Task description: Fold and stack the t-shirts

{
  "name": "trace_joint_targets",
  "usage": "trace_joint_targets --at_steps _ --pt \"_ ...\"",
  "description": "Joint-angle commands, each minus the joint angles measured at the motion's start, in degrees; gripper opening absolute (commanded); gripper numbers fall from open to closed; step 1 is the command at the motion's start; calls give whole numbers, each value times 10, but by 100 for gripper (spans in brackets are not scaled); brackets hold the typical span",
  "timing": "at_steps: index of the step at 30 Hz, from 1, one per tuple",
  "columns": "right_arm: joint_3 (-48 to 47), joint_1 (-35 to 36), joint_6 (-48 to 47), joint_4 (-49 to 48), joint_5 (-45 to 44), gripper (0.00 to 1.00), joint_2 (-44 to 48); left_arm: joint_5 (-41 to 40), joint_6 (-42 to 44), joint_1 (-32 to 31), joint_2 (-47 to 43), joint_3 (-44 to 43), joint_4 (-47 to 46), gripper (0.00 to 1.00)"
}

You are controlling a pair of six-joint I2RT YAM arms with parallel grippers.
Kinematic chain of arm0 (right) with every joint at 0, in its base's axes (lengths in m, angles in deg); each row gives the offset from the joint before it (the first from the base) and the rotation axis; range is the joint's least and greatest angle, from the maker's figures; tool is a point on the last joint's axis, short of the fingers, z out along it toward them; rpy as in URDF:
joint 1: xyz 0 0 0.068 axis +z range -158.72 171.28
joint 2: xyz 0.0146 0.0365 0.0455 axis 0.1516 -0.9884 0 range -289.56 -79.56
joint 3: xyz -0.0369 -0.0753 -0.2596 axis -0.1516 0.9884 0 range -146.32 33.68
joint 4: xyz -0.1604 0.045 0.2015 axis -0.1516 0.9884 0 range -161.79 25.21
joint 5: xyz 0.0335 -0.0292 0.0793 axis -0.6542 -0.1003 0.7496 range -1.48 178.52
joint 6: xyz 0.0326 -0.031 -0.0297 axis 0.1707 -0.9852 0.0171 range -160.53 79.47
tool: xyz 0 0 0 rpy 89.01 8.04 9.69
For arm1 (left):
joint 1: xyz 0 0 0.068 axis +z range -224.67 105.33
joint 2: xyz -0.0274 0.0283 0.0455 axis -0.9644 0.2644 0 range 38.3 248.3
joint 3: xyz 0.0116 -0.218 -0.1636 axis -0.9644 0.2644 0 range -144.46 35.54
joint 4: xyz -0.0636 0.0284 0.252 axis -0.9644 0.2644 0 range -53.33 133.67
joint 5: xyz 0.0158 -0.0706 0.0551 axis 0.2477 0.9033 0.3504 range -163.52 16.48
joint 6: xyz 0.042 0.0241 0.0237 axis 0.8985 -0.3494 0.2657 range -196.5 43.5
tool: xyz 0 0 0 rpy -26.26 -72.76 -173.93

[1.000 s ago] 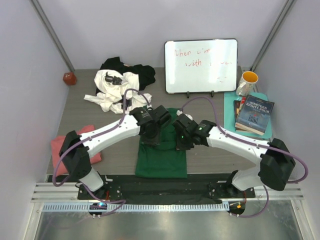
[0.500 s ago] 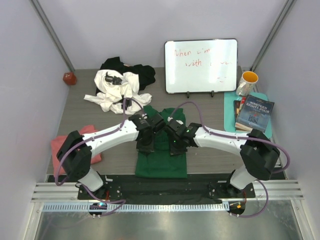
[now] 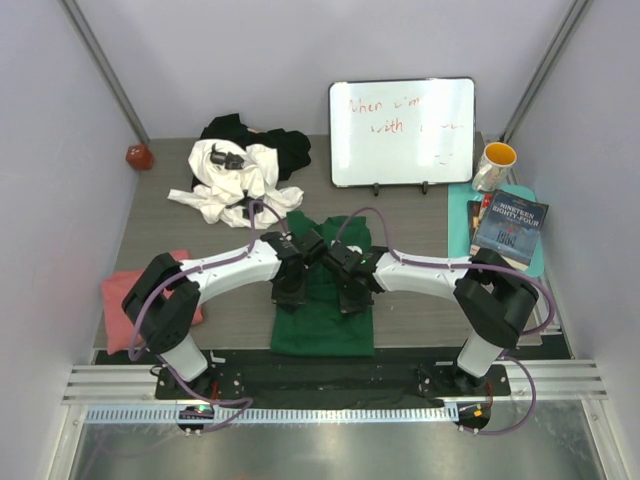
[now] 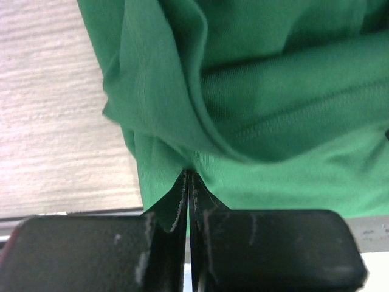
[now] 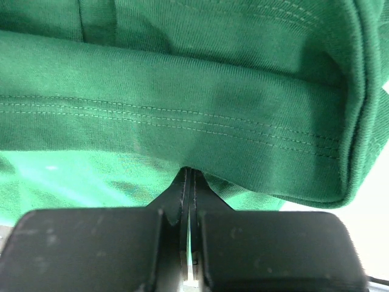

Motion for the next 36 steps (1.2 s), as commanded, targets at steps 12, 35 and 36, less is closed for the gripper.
trace_joint_targets --at_steps 12,35,36 --pt "-77 -50 -23 -63 -41 1 -12 -6 20 -35 81 46 -51 0" --pt "-142 -104 -59 -94 -42 1 -35 -4 19 -35 66 52 -41 0" --pt "-149 -106 -61 -94 -42 1 -39 -5 19 -35 66 52 -39 0"
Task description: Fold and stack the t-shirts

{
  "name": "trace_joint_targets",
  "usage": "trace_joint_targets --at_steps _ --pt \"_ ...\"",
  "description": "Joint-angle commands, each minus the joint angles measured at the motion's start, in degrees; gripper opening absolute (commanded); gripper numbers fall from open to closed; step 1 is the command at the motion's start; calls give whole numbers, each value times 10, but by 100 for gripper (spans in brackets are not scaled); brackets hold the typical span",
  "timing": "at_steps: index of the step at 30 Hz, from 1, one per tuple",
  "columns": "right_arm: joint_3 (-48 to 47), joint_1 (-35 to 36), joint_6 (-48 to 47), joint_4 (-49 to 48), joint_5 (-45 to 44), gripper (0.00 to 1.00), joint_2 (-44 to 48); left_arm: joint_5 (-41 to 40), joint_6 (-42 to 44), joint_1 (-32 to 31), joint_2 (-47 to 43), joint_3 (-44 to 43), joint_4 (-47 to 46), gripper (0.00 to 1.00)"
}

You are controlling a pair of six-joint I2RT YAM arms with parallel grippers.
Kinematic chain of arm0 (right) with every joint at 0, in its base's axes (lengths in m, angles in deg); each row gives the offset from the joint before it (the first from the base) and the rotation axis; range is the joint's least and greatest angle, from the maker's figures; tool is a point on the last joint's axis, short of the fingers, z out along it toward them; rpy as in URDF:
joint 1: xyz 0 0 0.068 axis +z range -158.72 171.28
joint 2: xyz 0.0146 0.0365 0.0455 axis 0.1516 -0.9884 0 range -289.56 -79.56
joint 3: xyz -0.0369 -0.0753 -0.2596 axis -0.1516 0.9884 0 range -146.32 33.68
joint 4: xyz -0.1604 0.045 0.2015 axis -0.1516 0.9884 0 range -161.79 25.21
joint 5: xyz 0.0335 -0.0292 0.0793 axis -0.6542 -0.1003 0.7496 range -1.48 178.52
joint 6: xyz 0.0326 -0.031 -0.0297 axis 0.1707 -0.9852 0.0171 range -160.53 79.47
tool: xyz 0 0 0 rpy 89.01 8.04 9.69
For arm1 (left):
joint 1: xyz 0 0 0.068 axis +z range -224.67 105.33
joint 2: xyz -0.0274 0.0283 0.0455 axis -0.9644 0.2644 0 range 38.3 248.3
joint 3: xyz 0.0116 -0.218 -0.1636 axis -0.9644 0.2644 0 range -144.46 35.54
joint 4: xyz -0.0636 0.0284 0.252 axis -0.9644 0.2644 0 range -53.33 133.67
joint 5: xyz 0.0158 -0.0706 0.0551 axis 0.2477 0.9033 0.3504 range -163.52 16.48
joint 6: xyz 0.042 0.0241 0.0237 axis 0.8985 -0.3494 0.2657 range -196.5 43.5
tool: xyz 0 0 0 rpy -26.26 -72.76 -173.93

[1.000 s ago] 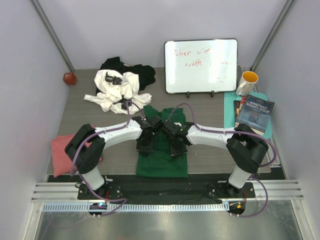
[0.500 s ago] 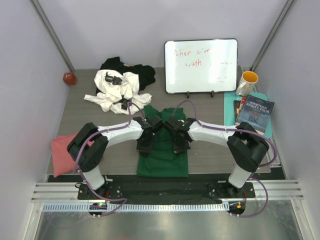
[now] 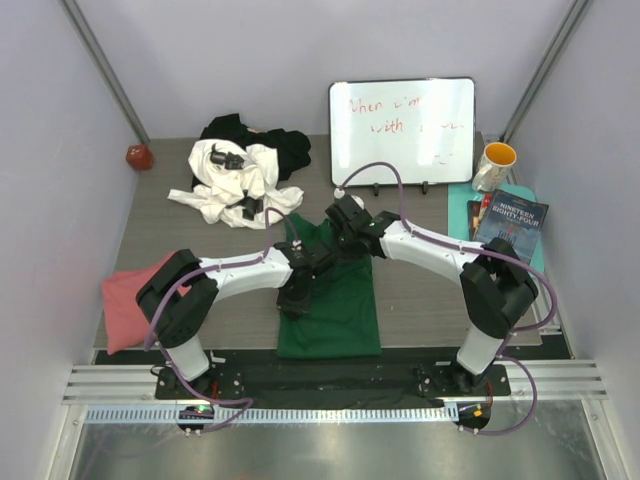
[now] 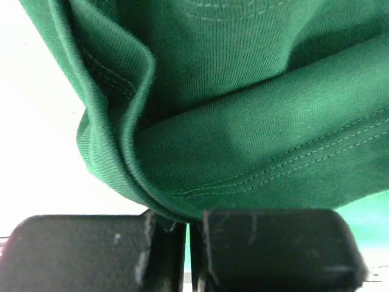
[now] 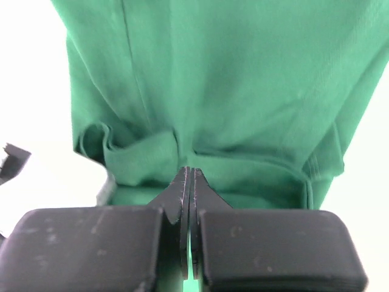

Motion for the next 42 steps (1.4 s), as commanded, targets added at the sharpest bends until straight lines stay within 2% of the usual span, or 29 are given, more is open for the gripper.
trace_joint_targets --at_steps 1,8,12,15,20,21,24,27,33,42 --pt "-30 -13 -22 -33 -11 1 -28 15 -1 -7 20 29 10 0" --pt "-27 -26 -32 -26 -22 1 -19 7 -1 -4 14 25 16 0" --pt "-52 -37 -41 8 -17 1 55 1 0 1 15 9 26 1" --pt "-76 -37 -44 53 -6 1 98 -5 -3 7 12 0 30 9" --pt "-42 -31 -41 108 40 1 155 1 -17 17 3 -11 21 13" --pt "-8 -25 -36 105 40 1 163 0 -21 19 1 -13 17 13" --pt "66 -2 -6 69 59 1 190 2 -37 23 -2 -8 9 0" --pt "119 29 24 21 63 1 194 -2 -51 26 -12 0 1 0" --pt "149 79 51 -30 51 1 170 -26 -73 31 -52 14 -3 0" --pt "157 80 55 -89 32 1 140 -36 -83 35 -66 29 -2 0"
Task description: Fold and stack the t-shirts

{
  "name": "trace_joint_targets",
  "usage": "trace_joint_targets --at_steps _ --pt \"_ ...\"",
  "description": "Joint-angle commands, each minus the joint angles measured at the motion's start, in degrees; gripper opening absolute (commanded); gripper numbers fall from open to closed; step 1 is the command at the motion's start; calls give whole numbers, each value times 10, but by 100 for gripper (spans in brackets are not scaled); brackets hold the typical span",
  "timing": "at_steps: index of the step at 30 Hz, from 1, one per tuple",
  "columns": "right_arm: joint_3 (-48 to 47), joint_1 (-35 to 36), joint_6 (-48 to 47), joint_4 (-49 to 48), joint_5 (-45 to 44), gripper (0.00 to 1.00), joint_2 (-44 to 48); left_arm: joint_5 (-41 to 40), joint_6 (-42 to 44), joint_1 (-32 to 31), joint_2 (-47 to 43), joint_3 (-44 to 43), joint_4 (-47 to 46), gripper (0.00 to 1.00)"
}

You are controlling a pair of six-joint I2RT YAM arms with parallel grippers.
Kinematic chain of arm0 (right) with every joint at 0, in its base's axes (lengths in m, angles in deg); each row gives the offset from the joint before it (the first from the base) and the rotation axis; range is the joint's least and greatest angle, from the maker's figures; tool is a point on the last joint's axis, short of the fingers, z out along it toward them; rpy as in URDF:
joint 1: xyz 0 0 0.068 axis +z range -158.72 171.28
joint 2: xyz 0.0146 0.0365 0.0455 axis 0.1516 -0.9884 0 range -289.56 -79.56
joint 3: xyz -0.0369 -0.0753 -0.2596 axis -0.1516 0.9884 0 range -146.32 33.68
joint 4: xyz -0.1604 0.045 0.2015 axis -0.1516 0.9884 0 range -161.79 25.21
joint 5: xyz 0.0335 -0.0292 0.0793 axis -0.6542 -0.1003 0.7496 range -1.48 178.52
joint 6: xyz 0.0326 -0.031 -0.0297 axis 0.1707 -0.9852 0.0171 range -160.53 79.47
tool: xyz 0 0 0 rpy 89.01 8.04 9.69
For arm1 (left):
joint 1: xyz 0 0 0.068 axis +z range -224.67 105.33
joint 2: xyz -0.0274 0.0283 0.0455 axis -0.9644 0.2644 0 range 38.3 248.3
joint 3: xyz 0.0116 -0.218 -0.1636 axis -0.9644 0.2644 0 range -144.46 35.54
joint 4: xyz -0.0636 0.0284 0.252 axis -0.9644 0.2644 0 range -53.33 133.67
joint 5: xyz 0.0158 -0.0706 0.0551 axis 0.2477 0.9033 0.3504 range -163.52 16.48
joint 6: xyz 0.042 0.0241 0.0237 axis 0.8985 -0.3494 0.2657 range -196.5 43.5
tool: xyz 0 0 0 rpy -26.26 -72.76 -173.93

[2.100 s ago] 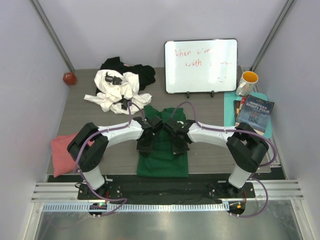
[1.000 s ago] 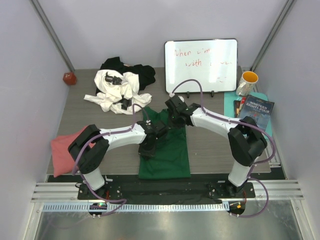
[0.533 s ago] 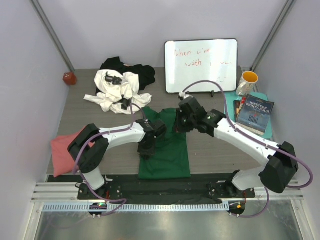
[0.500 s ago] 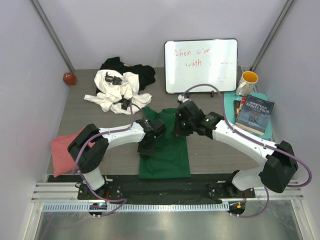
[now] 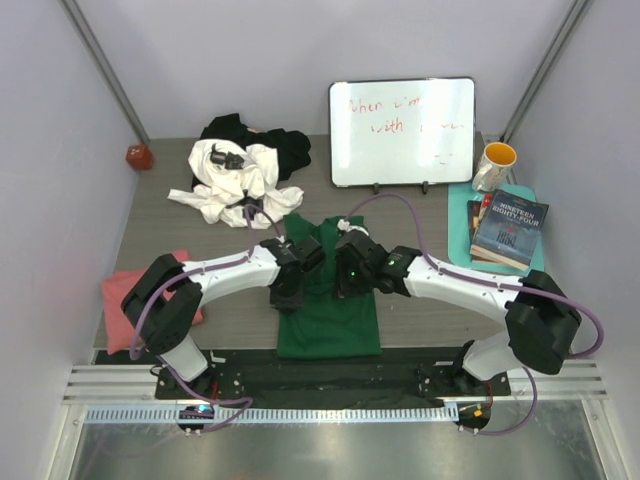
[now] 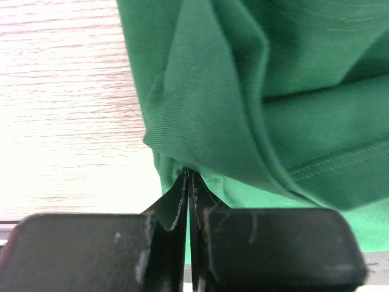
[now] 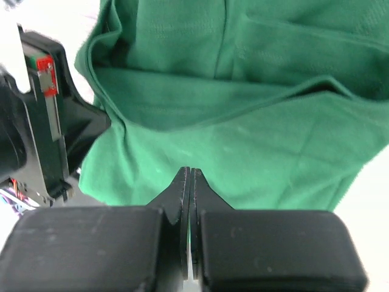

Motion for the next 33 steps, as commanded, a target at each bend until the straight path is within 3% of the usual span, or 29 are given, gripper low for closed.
trace_joint_targets --at_steps 1,12,33 --pt "-1 0 12 -56 -9 1 -36 -19 -16 4 -21 12 -9 0" --pt "-1 4 16 -95 5 1 -100 -26 -16 5 -24 21 -1 0" --pt "-69 -8 12 -128 -127 1 -162 -27 -26 4 -35 57 -6 0"
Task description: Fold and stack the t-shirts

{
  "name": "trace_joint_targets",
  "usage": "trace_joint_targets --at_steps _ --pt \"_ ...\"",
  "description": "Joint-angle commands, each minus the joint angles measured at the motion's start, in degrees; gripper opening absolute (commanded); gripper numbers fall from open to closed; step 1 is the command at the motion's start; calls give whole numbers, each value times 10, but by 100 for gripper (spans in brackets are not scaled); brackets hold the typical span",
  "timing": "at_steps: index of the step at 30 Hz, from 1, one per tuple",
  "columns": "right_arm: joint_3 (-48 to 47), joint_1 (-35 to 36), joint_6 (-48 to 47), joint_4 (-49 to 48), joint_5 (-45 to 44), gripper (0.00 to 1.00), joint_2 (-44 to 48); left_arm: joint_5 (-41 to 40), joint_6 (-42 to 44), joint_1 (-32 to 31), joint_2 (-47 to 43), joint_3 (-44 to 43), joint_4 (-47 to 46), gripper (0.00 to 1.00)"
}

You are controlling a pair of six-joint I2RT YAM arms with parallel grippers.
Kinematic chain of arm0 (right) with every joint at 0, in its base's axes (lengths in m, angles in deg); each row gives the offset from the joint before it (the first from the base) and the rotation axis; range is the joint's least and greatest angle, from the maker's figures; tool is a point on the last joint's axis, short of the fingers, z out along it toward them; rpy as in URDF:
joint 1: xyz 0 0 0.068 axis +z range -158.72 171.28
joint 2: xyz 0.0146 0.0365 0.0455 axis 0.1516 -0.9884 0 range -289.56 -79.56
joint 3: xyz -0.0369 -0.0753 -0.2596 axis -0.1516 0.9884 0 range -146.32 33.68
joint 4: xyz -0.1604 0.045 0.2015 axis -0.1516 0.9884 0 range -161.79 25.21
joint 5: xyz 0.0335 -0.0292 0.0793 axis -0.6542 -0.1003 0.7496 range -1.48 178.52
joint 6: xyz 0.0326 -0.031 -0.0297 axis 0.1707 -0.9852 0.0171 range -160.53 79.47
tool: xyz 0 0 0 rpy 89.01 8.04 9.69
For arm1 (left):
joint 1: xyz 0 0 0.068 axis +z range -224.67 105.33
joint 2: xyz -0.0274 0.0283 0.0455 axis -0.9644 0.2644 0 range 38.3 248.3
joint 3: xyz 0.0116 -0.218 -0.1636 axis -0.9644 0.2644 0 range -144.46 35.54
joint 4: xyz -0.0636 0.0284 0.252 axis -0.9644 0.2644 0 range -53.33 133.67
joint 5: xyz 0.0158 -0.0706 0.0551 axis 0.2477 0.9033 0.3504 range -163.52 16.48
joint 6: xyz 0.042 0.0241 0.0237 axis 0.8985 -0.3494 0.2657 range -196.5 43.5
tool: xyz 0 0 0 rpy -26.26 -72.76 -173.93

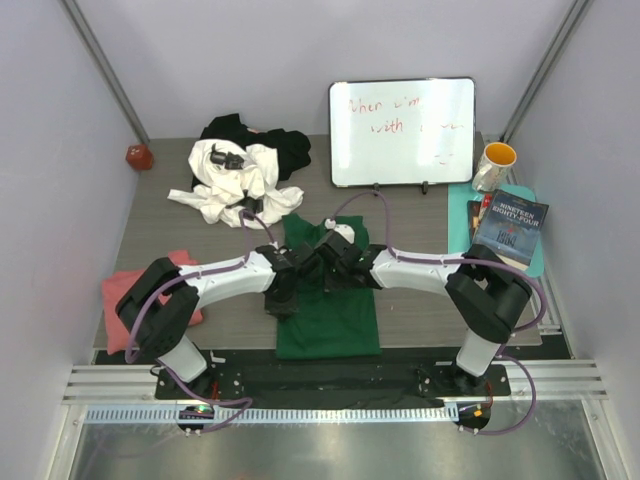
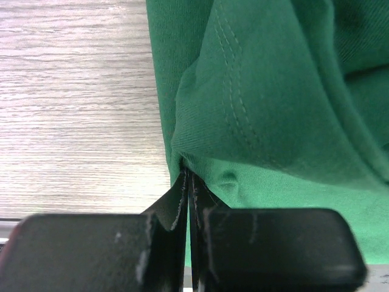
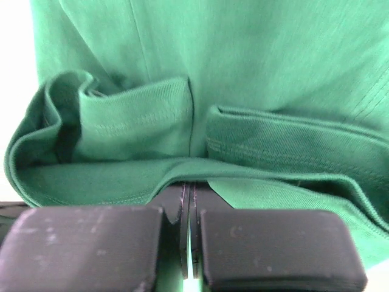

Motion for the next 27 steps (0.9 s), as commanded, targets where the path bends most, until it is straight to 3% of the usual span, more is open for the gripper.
trace_joint_targets --at_steps 1,15,17,22,26,27 --pt "-35 -7 -2 -34 -60 1 1 -17 -10 2 -17 13 9 0" --pt "-52 -27 -42 -34 -112 1 5 -51 10 5 -15 -45 40 1" --pt "-52 -31 -52 -21 -123 5 24 -61 15 13 -17 -59 46 15" --pt "-54 -34 -89 35 -136 25 112 -57 46 53 -41 -119 71 40" --pt "-27 -41 -82 105 -125 32 192 -15 55 70 -78 -91 63 47" --pt "-4 -45 -75 114 -108 39 207 -2 54 74 -98 -59 54 50"
